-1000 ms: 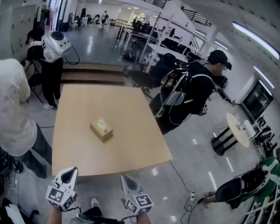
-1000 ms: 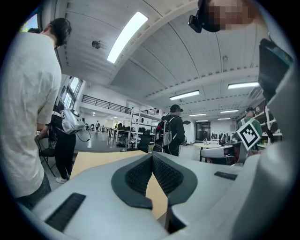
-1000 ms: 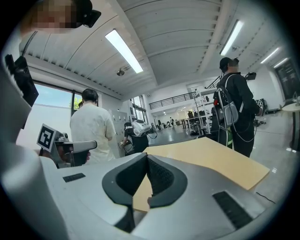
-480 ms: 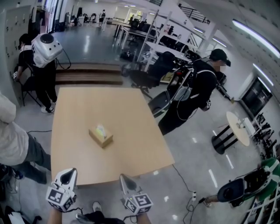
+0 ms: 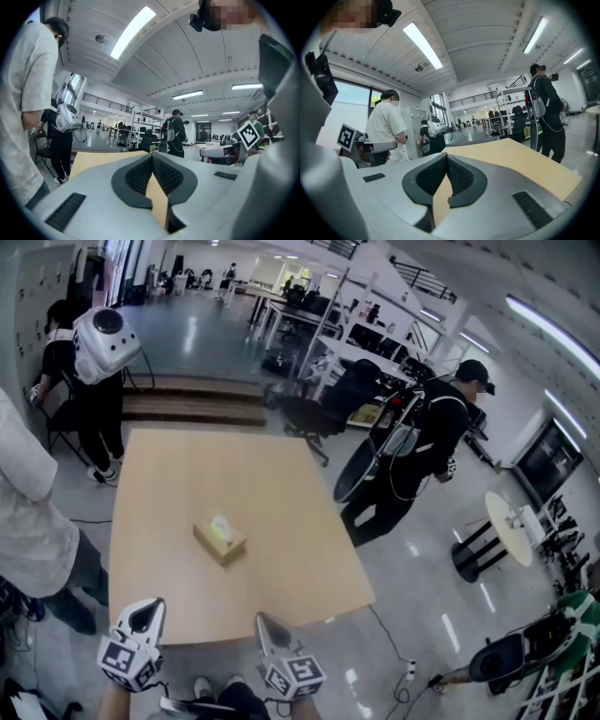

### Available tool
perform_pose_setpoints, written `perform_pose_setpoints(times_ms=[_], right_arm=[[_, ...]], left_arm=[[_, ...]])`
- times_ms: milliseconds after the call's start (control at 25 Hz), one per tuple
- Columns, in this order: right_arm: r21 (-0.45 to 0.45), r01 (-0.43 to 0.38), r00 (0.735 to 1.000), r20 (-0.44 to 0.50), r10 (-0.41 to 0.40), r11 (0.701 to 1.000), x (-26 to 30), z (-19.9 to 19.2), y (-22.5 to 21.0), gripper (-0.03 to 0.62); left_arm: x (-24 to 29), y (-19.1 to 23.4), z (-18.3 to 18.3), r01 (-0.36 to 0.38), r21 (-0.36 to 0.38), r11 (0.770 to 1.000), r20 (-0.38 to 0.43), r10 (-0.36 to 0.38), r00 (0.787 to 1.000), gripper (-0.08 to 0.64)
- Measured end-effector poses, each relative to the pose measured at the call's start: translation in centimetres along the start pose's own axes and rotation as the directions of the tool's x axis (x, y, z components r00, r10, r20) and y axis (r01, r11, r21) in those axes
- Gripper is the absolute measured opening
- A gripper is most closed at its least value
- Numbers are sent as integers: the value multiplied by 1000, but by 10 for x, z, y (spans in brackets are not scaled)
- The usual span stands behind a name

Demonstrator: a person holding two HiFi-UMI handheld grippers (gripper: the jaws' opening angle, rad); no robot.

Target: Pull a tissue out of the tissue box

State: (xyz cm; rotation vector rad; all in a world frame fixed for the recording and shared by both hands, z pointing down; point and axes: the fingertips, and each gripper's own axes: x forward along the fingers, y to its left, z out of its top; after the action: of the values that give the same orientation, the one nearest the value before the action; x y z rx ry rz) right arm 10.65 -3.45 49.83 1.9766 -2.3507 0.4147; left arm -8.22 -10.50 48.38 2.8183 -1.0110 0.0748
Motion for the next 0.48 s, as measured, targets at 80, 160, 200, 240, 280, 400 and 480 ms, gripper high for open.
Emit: perform_pose_setpoints(times_ms=[80,160,200,240,280,400,480], right_arm=[[-1,-3,1000,0,3,1000,2,-1,1,11],[-4,-9,1000,-1,9,1000,6,-1,1,11],[-6,-13,1000,-3,13,1000,9,-1,0,11],[-9,-18,1000,-4,18,1000,13,-1,-2,11],[-12,-23,1000,-6,23,1000,17,-1,-6,11],[-19,-30,1000,-8,30,999,31,1,-18,11],[-21,-34,999,-8,34,999,40,3,-25,11]], left_arm=[[-1,2,-3,2,-4,1000,2,-2,1000,8],[-1,4,-8,-3,-11,1000,-2,3,1000,8],[1,6,-9,-8,-13,1000,-4,8,1000,8],[4,7,-9,-12,-14,1000,-4,12,1000,8],[8,8,-9,-14,-14,1000,-2,14,1000,8],[22,12,-8,-21,-10,1000,6,22,1000,8],[31,16,-9,-31,-12,999,0,31,1000,8]])
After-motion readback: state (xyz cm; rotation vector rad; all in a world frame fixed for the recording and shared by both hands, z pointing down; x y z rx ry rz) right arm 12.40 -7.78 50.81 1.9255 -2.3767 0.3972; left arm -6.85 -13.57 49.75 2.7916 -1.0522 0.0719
